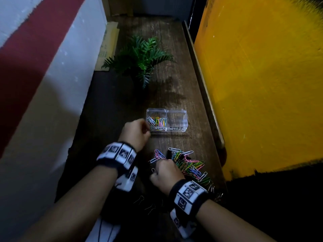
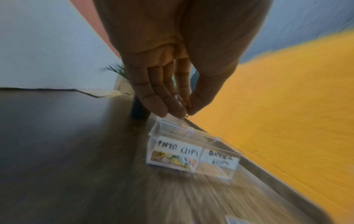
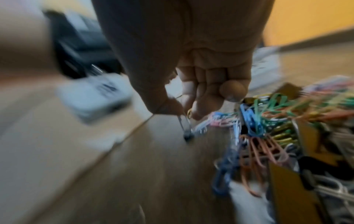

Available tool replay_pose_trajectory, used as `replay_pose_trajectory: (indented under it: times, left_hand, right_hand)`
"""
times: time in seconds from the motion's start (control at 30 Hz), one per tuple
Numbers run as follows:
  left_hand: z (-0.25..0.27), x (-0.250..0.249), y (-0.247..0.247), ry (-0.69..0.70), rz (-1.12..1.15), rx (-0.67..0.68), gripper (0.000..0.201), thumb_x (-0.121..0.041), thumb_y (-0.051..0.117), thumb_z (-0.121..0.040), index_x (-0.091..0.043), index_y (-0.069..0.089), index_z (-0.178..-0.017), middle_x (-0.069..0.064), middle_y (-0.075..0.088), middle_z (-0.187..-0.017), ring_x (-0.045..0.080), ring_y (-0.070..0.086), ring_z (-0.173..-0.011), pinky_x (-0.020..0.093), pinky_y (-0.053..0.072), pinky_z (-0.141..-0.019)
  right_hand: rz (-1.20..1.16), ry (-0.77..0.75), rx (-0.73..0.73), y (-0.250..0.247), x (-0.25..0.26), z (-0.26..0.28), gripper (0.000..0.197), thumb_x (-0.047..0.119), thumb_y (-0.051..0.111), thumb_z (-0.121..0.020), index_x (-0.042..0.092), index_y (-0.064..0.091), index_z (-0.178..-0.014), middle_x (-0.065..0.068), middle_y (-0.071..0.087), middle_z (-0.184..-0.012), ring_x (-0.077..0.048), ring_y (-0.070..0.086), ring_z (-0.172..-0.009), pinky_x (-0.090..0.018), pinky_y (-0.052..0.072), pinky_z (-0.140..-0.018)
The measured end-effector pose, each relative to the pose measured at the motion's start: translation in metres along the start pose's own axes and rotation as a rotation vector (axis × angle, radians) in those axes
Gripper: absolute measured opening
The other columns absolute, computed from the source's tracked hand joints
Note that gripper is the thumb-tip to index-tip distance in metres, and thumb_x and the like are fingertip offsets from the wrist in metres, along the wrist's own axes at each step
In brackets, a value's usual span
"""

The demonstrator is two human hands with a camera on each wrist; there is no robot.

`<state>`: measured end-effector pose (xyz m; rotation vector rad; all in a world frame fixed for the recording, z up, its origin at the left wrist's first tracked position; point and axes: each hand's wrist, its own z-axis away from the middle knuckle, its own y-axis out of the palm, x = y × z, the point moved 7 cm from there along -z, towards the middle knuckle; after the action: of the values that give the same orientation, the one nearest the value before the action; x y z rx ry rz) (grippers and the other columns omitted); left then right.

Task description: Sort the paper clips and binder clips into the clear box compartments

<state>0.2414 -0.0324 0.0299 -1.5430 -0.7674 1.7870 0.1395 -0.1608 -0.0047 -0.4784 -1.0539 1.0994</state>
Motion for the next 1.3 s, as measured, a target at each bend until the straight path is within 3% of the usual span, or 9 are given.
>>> replay_pose_trajectory:
  times: [0.23, 0.47, 0.6, 0.7, 0.83, 0.93, 1.07, 1.2, 1.3]
  left_hand:
    - [-0.064, -0.027, 0.022, 0.014, -0.095, 0.082, 0.011, -0.026, 0.06, -0.083, -0.029, 0.063, -0.093, 0.004, 0.069, -0.093, 0.028, 0.065, -0.086, 0.038, 0.056, -0.076]
    - [-0.005, 0.001, 0.012, 0.065, -0.025, -0.046, 0.016, -0.014, 0.065, -0.078, -0.022, 0.068, -0.092, 0.002, 0.065, -0.092, 0.023, 0.062, -0.083, 0.03, 0.049, -0.071]
    - [0.049, 0.031, 0.048, 0.105, -0.127, 0.156, 0.019, -0.019, 0.06, -0.083, -0.022, 0.068, -0.1, 0.003, 0.06, -0.103, 0.028, 0.061, -0.093, 0.037, 0.051, -0.077]
    - [0.072, 0.044, 0.081, 0.17, -0.257, 0.314, 0.035, -0.027, 0.053, -0.089, -0.027, 0.058, -0.123, 0.0, 0.052, -0.12, 0.023, 0.052, -0.11, 0.035, 0.047, -0.087]
    - [0.09, 0.057, 0.091, 0.234, -0.342, 0.311, 0.041, -0.023, 0.055, -0.084, -0.026, 0.058, -0.125, 0.002, 0.055, -0.115, 0.028, 0.054, -0.102, 0.038, 0.051, -0.082]
    - [0.097, 0.062, 0.085, 0.29, -0.291, 0.235, 0.032, -0.032, 0.046, -0.078, -0.022, 0.065, -0.102, 0.002, 0.061, -0.094, 0.028, 0.062, -0.081, 0.036, 0.057, -0.062]
    - [0.106, 0.059, 0.077, 0.325, -0.306, 0.243, 0.028, -0.037, 0.04, -0.079, -0.021, 0.063, -0.088, 0.002, 0.06, -0.088, 0.026, 0.062, -0.076, 0.033, 0.055, -0.054]
    - [0.122, 0.067, 0.084, 0.272, -0.314, 0.367, 0.023, -0.033, 0.04, -0.079, -0.027, 0.06, -0.089, -0.001, 0.058, -0.094, 0.026, 0.06, -0.087, 0.035, 0.053, -0.063]
    - [0.131, 0.061, 0.089, 0.212, -0.331, 0.481, 0.048, -0.045, 0.024, -0.074, -0.029, 0.062, -0.099, -0.005, 0.055, -0.11, 0.021, 0.051, -0.107, 0.034, 0.048, -0.083]
  right_hand:
    - [-0.266, 0.087, -0.164, -0.049, -0.031, -0.026, 0.012, 0.015, 0.066, -0.073, 0.01, 0.065, -0.061, 0.0, 0.066, -0.067, -0.011, 0.062, -0.064, -0.019, 0.048, -0.057]
    - [-0.156, -0.037, -0.3, -0.109, -0.005, -0.094, 0.019, 0.021, 0.065, -0.082, 0.014, 0.065, -0.065, 0.0, 0.066, -0.064, -0.01, 0.06, -0.061, -0.024, 0.048, -0.06]
    - [0.014, -0.062, -0.218, -0.105, 0.014, -0.135, 0.018, 0.023, 0.062, -0.081, 0.02, 0.06, -0.064, -0.004, 0.069, -0.077, -0.024, 0.065, -0.075, -0.034, 0.055, -0.071]
    - [0.113, -0.065, -0.149, -0.098, 0.018, -0.142, 0.007, 0.023, 0.062, -0.082, 0.022, 0.068, -0.085, -0.006, 0.07, -0.095, -0.027, 0.066, -0.083, -0.038, 0.056, -0.077]
    - [0.126, -0.139, -0.2, -0.105, 0.015, -0.117, 0.028, 0.024, 0.059, -0.087, 0.028, 0.063, -0.115, 0.0, 0.067, -0.113, -0.022, 0.063, -0.1, -0.037, 0.048, -0.09]
    - [0.015, -0.197, -0.252, -0.106, 0.003, -0.082, 0.027, 0.023, 0.058, -0.089, 0.021, 0.063, -0.115, -0.001, 0.066, -0.113, -0.02, 0.061, -0.101, -0.038, 0.047, -0.094]
    - [-0.065, -0.161, -0.228, -0.085, -0.027, -0.039, 0.019, 0.019, 0.06, -0.09, 0.017, 0.066, -0.108, 0.001, 0.064, -0.105, -0.012, 0.058, -0.093, -0.029, 0.048, -0.091]
    - [-0.023, -0.135, -0.215, -0.055, -0.056, -0.004, 0.016, 0.022, 0.06, -0.089, 0.02, 0.068, -0.103, 0.003, 0.065, -0.099, -0.013, 0.06, -0.092, -0.022, 0.043, -0.08]
    - [0.054, -0.188, -0.213, -0.029, -0.061, 0.019, 0.016, 0.021, 0.06, -0.086, 0.021, 0.07, -0.098, 0.004, 0.065, -0.092, -0.016, 0.061, -0.084, -0.029, 0.049, -0.077]
